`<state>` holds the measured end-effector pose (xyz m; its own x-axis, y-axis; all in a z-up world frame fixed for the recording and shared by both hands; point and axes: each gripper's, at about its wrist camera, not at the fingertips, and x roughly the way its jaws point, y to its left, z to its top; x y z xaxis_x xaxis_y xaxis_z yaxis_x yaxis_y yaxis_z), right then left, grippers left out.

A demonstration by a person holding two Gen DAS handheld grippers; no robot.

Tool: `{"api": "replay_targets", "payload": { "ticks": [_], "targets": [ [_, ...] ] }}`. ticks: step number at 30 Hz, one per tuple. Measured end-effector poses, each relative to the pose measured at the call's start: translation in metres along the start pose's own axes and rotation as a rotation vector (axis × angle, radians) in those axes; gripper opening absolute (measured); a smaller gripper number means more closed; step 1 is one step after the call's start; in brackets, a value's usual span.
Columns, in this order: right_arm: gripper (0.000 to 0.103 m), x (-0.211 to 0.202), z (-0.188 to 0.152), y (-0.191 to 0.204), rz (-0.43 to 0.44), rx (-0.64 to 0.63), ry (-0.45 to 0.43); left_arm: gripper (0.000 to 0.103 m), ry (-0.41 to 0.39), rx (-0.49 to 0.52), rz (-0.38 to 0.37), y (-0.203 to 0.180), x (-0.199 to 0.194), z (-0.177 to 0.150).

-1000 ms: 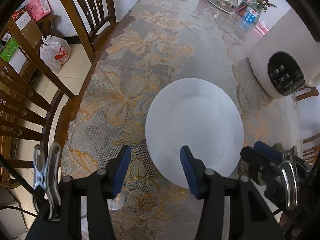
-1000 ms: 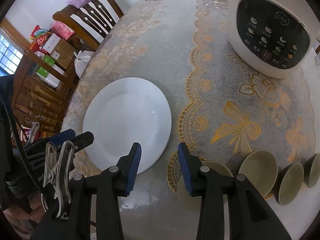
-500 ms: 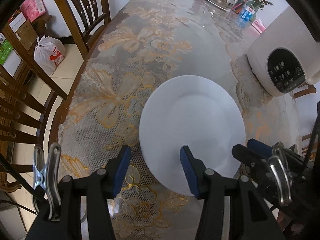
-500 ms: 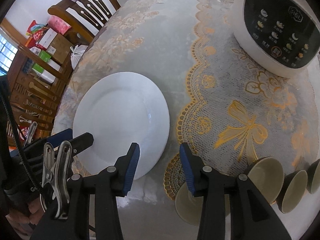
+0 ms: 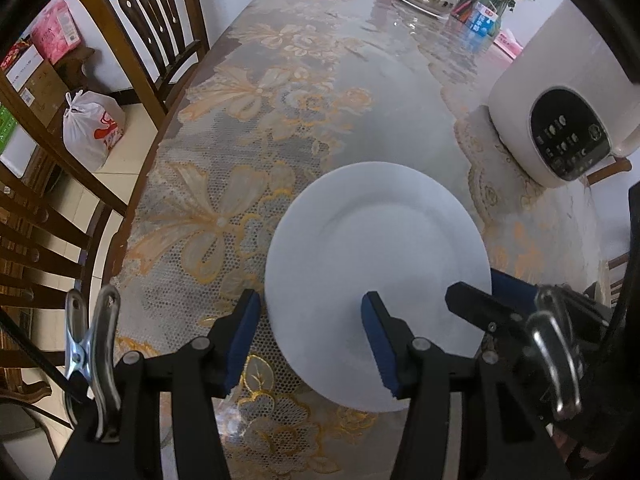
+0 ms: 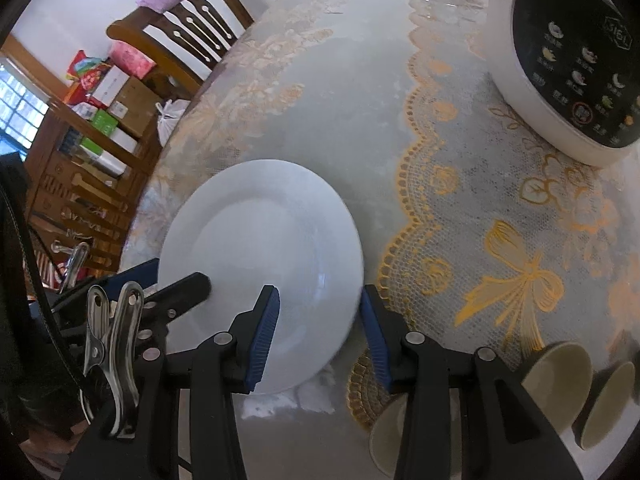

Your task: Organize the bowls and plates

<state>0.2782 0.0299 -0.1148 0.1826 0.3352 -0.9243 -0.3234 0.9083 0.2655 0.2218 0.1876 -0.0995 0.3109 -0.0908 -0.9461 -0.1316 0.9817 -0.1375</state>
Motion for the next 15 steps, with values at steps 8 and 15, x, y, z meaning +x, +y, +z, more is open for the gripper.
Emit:
{"api": "replay_targets", "payload": {
  "ticks": [8, 15],
  "targets": [
    [0.039, -0.002, -0.002, 0.002, -0.004, -0.022, -0.003, 0.055, 0.002, -0.004, 0.008, -0.001, -0.001, -0.004],
    [0.038, -0.011, -0.009, 0.01, 0.004, -0.047, -0.014, 0.055, 0.023, -0.049, -0.014, 0.011, -0.01, -0.015]
  ]
}}
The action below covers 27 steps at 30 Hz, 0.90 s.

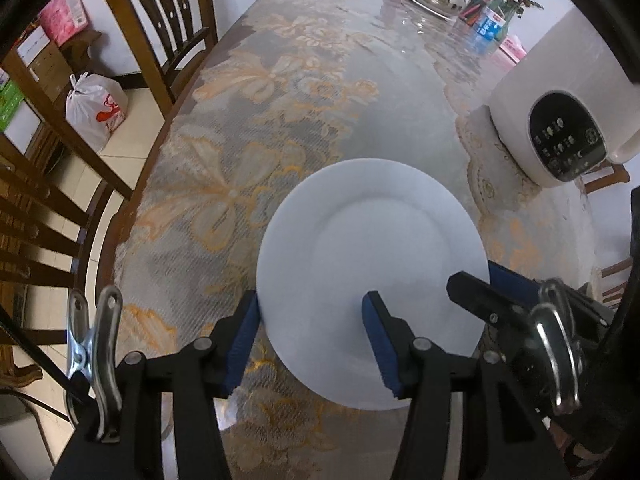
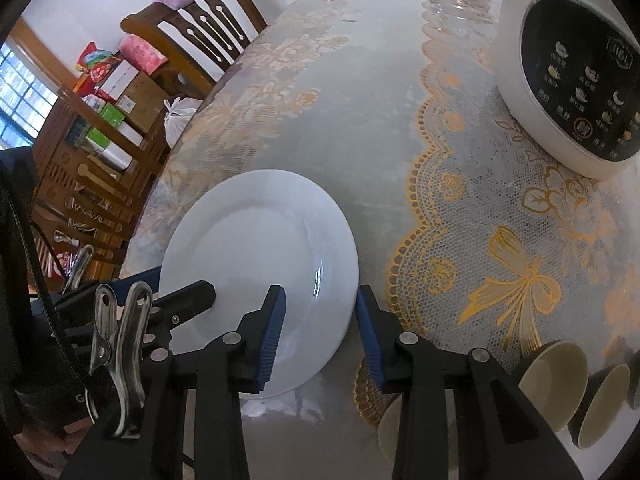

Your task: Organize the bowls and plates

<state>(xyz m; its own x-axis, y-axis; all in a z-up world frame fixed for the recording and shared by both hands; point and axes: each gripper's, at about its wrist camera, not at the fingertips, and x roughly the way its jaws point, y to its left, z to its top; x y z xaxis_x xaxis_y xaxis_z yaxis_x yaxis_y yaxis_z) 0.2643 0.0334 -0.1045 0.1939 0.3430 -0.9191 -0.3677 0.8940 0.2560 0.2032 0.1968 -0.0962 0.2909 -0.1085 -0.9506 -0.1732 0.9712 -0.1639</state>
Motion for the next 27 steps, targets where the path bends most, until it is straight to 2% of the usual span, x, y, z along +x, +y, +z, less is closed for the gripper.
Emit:
{"api": "replay_targets", "payload": {
  "ticks": [27],
  "targets": [
    [0.038, -0.061, -0.071, 0.023, -0.002, 0.033, -0.05, 0.055, -0.033, 0.036, -0.022, -0.005, -0.064, -0.07]
  ]
}}
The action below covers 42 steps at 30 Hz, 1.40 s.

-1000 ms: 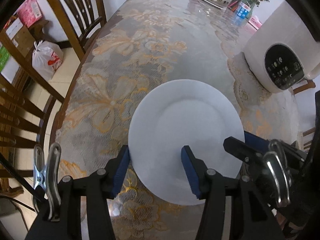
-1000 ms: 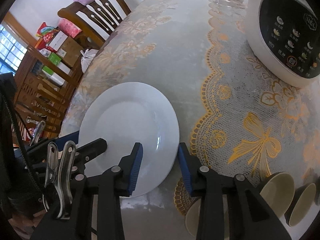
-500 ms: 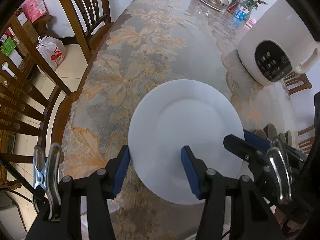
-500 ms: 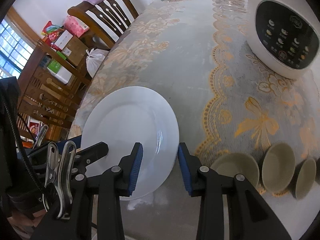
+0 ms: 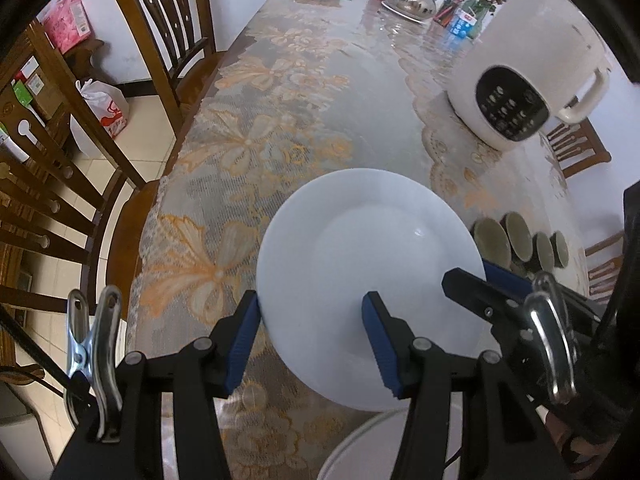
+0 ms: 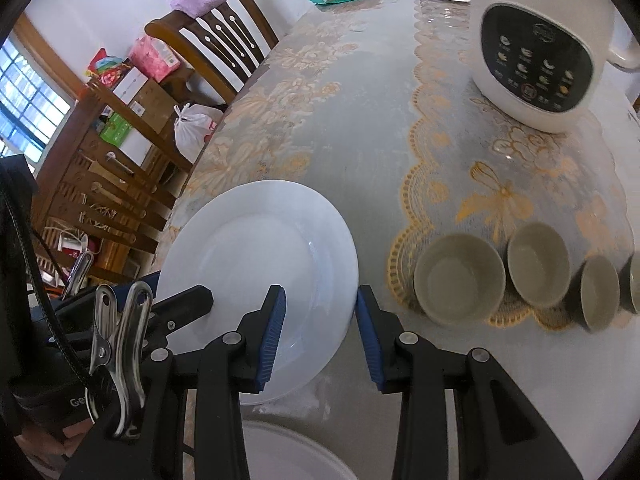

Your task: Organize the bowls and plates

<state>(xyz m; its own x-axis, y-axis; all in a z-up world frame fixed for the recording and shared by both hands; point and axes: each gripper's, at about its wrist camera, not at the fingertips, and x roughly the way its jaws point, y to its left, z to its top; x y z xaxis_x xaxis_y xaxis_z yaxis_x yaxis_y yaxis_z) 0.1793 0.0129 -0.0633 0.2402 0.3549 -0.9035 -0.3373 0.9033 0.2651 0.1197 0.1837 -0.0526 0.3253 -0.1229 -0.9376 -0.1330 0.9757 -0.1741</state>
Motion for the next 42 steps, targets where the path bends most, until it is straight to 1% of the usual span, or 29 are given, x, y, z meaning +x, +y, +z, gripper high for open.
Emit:
{"api": "replay_targets", "payload": {
  "ticks": [5, 14, 20, 25, 34, 42],
  "targets": [
    [0.038, -0.008, -0.014, -0.002, 0.001, 0.036, -0.006, 0.055, -0.004, 0.027, -0.009, -0.005, -0.011, -0.015],
    [0.039, -0.029, -0.053, -0.001, -0.011, 0.076, -0.017, 0.055, -0.009, 0.075, -0.033, -0.014, -0.028, -0.041],
    [0.039, -0.041, -0.08, -0.001, -0.038, 0.106, -0.02, 0.055, -0.005, 0.112, -0.045, -0.022, -0.034, -0.059],
    [0.038, -0.054, -0.097, -0.002, -0.05, 0.129, -0.035, 0.055, -0.006, 0.14, -0.054, -0.028, -0.04, -0.073],
    [0.039, -0.068, -0.123, -0.006, -0.074, 0.159, -0.041, 0.055, 0.016, 0.169, -0.072, -0.039, -0.041, -0.098],
    [0.039, -0.07, -0.141, -0.009, -0.086, 0.175, -0.029, 0.055, 0.033, 0.187, -0.072, -0.045, -0.038, -0.116]
  ]
}}
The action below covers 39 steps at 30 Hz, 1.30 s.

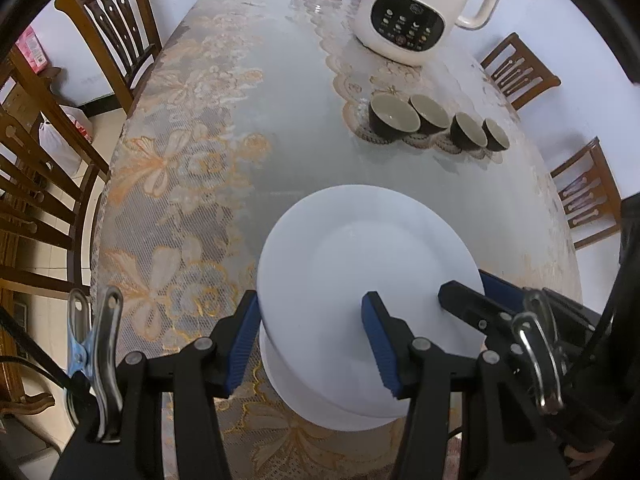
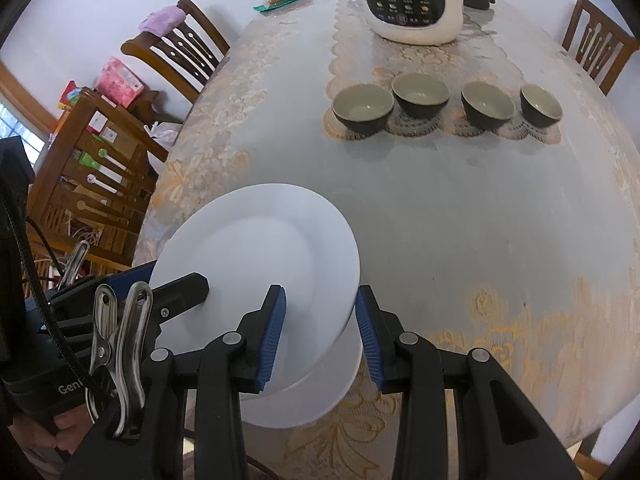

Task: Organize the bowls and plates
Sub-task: 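Lower the held plate onto the plate stack with both grippers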

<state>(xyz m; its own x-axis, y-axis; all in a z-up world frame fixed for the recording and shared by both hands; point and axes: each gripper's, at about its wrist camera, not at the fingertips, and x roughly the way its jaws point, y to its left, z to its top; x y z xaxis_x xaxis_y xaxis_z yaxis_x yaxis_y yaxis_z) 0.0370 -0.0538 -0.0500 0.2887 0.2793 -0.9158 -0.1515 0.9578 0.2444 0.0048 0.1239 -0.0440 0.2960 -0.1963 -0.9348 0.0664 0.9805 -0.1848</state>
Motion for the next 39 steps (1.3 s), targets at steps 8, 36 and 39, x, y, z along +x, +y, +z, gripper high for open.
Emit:
{"api": "replay_targets", "payload": {
  "ticks": [8, 36, 39],
  "targets": [
    [0.039, 0.0, -0.011, -0.001, -0.01, -0.011, 0.003, 0.055, -0.001, 0.017, 0.01, -0.003, 0.002, -0.009],
    [0.038, 0.016, -0.033, -0.005, -0.025, -0.05, 0.07, 0.054, -0.006, 0.044, 0.055, -0.006, 0.022, -0.03],
    [0.038, 0.017, -0.033, -0.003, -0.032, -0.059, 0.075, 0.054, -0.002, 0.042, 0.055, -0.005, 0.022, -0.029]
  ]
}}
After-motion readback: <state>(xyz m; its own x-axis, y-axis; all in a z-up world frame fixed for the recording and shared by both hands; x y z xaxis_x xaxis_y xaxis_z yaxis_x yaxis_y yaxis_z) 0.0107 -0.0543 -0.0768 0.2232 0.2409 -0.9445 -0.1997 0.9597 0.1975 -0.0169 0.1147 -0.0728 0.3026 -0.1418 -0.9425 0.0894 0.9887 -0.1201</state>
